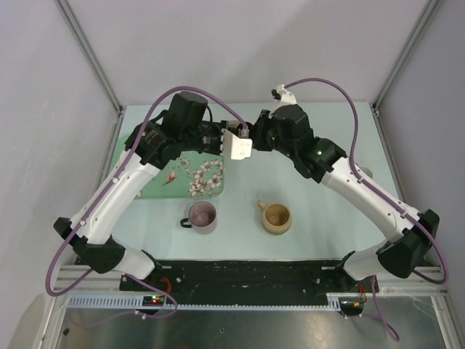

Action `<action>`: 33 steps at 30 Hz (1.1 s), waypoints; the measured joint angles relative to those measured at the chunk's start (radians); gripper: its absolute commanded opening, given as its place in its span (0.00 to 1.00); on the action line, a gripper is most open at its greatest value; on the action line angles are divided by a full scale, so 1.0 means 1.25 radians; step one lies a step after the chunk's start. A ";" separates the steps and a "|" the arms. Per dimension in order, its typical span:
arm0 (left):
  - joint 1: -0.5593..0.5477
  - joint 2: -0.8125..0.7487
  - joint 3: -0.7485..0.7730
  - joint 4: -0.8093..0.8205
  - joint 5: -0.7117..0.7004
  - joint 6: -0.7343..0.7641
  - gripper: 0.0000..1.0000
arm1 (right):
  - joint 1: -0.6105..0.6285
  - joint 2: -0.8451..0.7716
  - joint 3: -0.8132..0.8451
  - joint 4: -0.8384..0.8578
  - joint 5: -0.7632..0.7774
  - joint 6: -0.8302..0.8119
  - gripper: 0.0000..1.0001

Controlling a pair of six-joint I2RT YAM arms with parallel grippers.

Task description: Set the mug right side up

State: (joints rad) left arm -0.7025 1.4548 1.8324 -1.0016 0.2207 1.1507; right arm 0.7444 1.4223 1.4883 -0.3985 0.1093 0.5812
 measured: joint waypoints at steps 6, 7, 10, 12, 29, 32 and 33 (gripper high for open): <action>0.000 -0.001 -0.008 0.017 -0.053 -0.009 0.00 | 0.007 0.031 0.038 -0.011 0.028 0.010 0.00; 0.000 -0.002 -0.013 0.023 -0.059 -0.014 0.00 | 0.008 0.032 0.041 -0.011 0.030 0.009 0.06; 0.009 -0.009 -0.034 0.038 -0.067 -0.028 0.00 | 0.007 0.037 0.041 -0.013 0.025 0.004 0.50; 0.027 -0.012 -0.050 0.045 -0.062 -0.049 0.00 | 0.009 0.044 0.042 -0.008 -0.012 -0.012 0.72; 0.823 -0.228 -0.589 0.029 0.345 -0.204 0.00 | -0.033 0.050 0.035 0.013 -0.194 -0.063 0.99; 0.968 -0.287 -0.680 0.031 0.407 -0.172 0.00 | -0.033 0.050 0.036 0.011 -0.222 -0.083 0.99; 1.017 -0.303 -0.709 0.025 0.433 -0.151 0.00 | -0.032 0.052 0.041 0.006 -0.230 -0.090 0.99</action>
State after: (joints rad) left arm 0.5686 1.0760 0.9463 -0.9699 0.7620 0.9623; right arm 0.7040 1.4876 1.5391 -0.3904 -0.1783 0.4686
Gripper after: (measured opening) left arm 0.060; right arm 0.993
